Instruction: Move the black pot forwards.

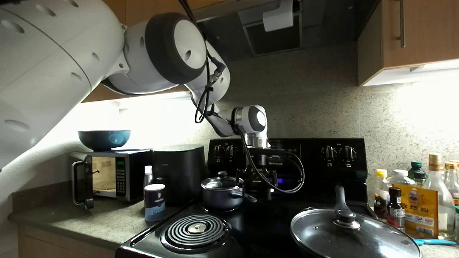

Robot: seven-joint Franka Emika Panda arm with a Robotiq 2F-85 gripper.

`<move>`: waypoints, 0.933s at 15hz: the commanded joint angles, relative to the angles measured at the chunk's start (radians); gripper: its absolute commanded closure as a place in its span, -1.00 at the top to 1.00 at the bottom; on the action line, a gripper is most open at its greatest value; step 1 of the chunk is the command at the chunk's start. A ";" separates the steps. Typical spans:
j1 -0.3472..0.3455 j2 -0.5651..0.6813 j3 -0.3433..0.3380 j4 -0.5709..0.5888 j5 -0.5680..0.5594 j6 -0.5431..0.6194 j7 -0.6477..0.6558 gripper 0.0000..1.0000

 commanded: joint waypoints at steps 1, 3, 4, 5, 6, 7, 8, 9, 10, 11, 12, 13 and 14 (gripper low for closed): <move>-0.008 -0.001 0.022 -0.003 -0.010 0.001 -0.011 1.00; -0.005 0.000 0.029 -0.006 -0.011 0.007 -0.014 0.50; -0.004 0.000 0.032 -0.006 -0.012 0.007 -0.017 0.46; -0.003 0.001 0.035 -0.005 -0.013 0.006 -0.019 0.34; -0.003 0.001 0.038 -0.004 -0.011 0.003 -0.021 0.20; -0.004 0.000 0.042 -0.005 -0.010 0.002 -0.024 0.05; -0.005 0.000 0.044 -0.006 -0.009 0.003 -0.023 -0.06; -0.005 0.000 0.045 -0.005 -0.008 0.002 -0.024 -0.21; -0.005 -0.002 0.046 -0.007 -0.009 0.001 -0.023 -0.33; -0.003 -0.004 0.044 -0.011 -0.012 0.001 -0.017 -0.48; -0.001 -0.010 0.042 -0.019 -0.014 0.000 -0.008 -0.59; 0.004 -0.021 0.039 -0.034 -0.016 -0.002 0.005 -0.65; 0.006 -0.035 0.038 -0.054 -0.016 -0.005 0.013 -0.67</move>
